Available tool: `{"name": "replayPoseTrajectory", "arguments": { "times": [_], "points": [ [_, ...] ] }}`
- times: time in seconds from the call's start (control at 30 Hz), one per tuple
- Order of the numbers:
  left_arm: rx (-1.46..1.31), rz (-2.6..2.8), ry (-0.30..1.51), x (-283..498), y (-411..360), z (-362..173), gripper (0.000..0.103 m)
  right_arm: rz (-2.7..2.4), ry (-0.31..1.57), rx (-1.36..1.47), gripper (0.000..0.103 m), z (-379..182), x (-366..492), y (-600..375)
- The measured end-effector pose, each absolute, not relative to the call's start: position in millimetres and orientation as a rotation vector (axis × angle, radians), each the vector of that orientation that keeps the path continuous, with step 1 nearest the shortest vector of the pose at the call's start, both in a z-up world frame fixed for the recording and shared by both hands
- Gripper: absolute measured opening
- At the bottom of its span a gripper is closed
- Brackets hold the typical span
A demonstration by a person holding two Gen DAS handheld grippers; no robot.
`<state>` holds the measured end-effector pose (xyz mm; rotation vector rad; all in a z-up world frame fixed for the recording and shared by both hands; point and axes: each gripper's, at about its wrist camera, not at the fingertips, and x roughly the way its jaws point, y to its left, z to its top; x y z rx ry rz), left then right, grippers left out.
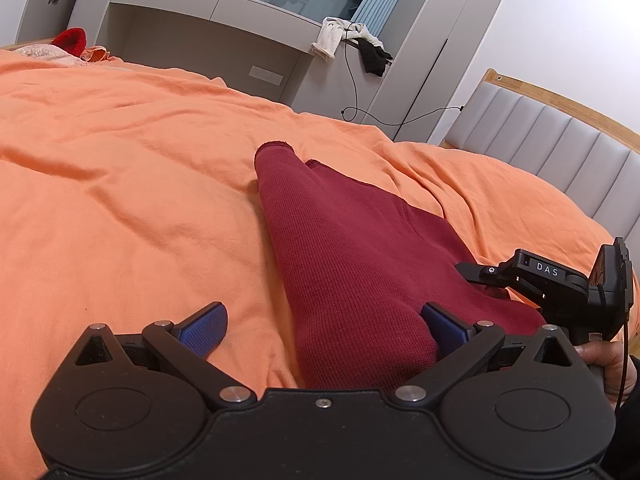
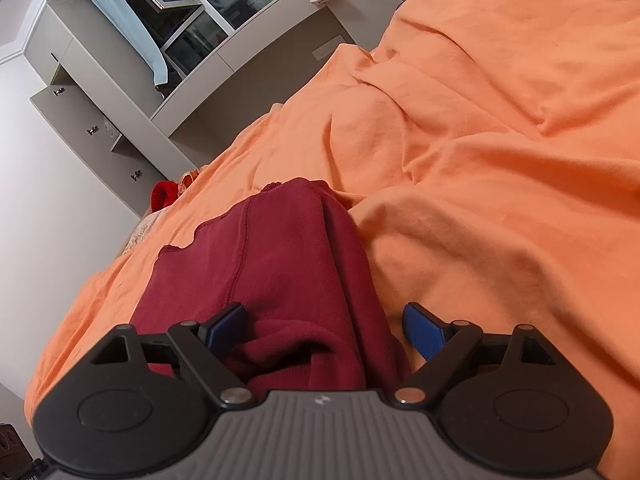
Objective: Fold small clothes
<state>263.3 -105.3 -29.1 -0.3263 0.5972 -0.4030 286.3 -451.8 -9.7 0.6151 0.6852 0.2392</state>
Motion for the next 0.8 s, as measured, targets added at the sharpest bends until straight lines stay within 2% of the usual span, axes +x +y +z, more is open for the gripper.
{"name": "replayPoseTrajectory", "arguments": {
  "times": [0.33,0.5,0.6,0.8],
  "points": [
    [-0.327,-0.402,0.596,263,-105,-29,0.103,0.226,0.676,0.584,0.086,-11,284,-449],
    [-0.327,-0.403,0.598,264,-106,-29,0.102,0.216,0.635,0.570,0.062,-8,277,-442],
    [-0.335,-0.415,0.604,267,-103,-28,0.103,0.221,0.625,0.528,0.060,-5,276,-437],
    [-0.454,-0.489,0.643,289,-85,-22,0.102,0.233,0.649,0.598,0.061,-9,279,-444]
  ]
}}
